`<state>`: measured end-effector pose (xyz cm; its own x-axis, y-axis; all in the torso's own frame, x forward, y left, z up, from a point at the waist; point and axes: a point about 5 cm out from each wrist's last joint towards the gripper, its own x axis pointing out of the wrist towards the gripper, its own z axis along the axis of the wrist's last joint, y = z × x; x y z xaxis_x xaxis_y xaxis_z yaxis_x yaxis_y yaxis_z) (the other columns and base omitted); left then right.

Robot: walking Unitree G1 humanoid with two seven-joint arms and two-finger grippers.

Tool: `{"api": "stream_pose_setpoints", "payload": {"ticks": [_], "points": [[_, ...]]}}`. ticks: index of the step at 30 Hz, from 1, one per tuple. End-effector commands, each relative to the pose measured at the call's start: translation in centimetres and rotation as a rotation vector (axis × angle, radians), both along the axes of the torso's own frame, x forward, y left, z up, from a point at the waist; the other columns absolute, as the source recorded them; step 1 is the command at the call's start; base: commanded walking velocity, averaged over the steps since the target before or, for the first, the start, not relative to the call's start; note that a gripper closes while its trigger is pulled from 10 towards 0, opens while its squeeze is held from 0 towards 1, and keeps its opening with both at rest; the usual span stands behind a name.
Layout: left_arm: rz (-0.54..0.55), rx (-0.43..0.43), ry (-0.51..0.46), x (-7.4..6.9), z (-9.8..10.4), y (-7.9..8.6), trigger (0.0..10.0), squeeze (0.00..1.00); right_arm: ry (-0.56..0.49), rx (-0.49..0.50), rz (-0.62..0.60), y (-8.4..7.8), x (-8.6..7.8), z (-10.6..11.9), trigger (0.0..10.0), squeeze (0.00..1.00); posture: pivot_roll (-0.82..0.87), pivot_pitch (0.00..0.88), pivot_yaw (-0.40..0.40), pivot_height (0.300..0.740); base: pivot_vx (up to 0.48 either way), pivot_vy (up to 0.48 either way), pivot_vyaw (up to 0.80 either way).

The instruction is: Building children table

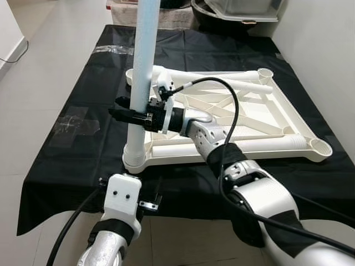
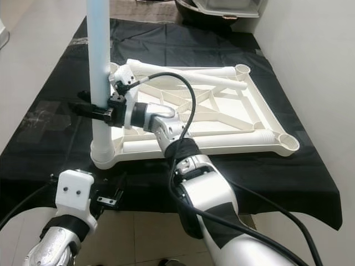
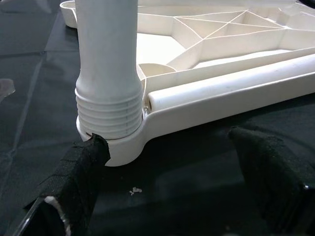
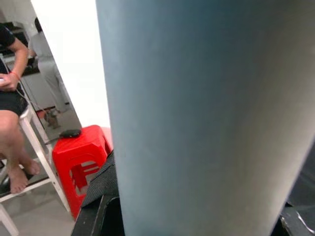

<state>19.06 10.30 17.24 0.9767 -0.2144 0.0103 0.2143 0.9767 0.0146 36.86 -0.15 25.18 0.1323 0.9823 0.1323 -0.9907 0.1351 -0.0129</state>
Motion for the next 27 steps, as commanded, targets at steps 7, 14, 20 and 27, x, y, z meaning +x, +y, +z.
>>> {"api": "stream_pose_setpoints", "payload": {"ticks": [7,14,20,27], "points": [[-0.01,0.012,-0.01,-0.1,0.0,-0.1,10.0,0.0,0.032,-0.202,0.138,-1.0,-1.5,-5.3,10.0,0.0,0.11,0.217,-0.134,0.74,0.0,0.0,0.0],[-0.008,0.013,-0.011,-0.1,0.1,0.0,10.0,0.0,0.026,-0.264,0.01,-1.1,-0.7,-5.6,10.0,0.0,0.11,0.221,-0.133,0.74,0.0,0.0,0.0],[-0.006,0.015,-0.014,-0.1,0.1,0.1,10.0,0.0,0.023,-0.297,-0.156,-1.8,0.3,-5.7,10.0,0.0,0.11,0.221,-0.133,0.74,0.0,0.0,0.0],[-0.005,0.016,-0.017,0.1,0.1,0.1,10.0,0.0,0.023,-0.258,-0.264,-2.8,0.8,-5.6,10.0,0.0,0.11,0.221,-0.131,0.74,0.0,0.0,0.0]]}}
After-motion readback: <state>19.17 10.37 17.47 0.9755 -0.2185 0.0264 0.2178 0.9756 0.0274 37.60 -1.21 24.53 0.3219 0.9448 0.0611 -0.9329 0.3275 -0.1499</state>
